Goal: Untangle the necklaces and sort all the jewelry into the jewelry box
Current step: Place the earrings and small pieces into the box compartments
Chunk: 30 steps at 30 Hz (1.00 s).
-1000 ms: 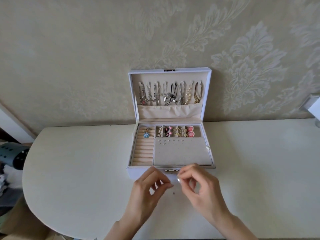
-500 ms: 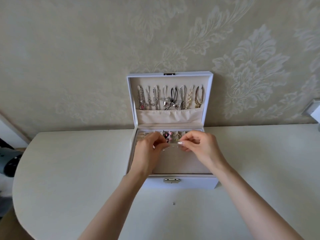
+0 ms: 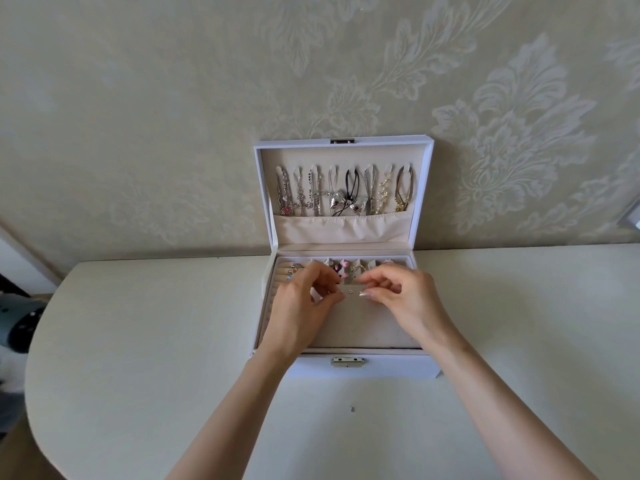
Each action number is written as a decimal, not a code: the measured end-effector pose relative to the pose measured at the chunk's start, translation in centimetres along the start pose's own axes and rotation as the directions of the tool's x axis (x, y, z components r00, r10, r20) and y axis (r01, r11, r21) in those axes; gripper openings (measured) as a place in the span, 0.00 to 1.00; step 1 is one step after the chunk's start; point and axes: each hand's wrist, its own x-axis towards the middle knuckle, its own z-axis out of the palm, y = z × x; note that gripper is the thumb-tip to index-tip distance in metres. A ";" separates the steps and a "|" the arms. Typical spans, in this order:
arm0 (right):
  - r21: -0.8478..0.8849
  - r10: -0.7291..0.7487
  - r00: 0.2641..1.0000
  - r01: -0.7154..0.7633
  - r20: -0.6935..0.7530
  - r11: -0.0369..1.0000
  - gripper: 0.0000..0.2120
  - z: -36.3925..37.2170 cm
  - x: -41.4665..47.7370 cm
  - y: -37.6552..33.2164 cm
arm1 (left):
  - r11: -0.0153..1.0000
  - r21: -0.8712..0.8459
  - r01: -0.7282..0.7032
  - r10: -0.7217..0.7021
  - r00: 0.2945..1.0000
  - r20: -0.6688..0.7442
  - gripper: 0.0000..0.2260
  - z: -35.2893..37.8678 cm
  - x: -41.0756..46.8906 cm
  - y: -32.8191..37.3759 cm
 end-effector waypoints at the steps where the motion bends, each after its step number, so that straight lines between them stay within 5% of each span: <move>1: 0.030 0.016 1.000 -0.016 -0.003 0.999 0.18 0.0 -0.1 -0.1 | 1.000 0.004 -0.007 0.007 1.000 0.000 0.07 0.0 0.0 0.1; 30: -0.006 -0.034 0.999 0.034 -0.041 0.999 0.16 -0.1 -0.2 -0.2 | 0.993 0.115 -0.033 0.028 0.999 0.043 0.08 -0.2 -0.1 0.2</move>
